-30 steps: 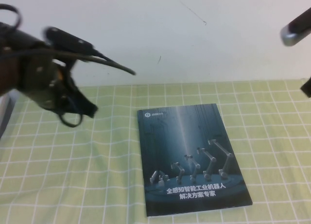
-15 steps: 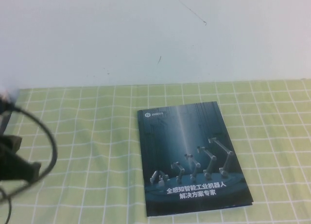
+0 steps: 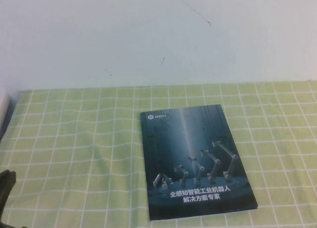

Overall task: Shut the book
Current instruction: 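Close the open booklet and leave it lying on the table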

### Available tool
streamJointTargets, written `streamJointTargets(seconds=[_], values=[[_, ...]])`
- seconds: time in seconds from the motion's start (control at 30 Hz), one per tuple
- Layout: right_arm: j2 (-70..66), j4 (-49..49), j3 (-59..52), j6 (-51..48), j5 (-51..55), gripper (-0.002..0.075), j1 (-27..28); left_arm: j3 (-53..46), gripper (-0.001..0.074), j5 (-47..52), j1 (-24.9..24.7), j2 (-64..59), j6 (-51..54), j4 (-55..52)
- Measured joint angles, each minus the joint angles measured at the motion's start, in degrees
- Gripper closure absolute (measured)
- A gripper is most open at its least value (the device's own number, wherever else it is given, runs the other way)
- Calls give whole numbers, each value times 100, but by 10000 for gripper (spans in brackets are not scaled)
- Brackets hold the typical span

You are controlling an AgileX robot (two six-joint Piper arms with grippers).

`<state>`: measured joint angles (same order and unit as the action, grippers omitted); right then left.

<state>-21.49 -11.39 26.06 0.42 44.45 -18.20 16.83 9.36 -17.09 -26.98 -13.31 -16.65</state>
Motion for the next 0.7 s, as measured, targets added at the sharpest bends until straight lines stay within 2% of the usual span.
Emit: streamJointTargets(seconds=[0.3,0.57,0.7], values=[[121,186,-90,0,385,729,0,-319,738,-40,0,155,-27,0],[121,194,-90,0,397,729,0,-319,738,-302,0,155,-1685,1411],[121,194,-90,0,397,729,0,-319,738,-368,0,155,-1897,1569]])
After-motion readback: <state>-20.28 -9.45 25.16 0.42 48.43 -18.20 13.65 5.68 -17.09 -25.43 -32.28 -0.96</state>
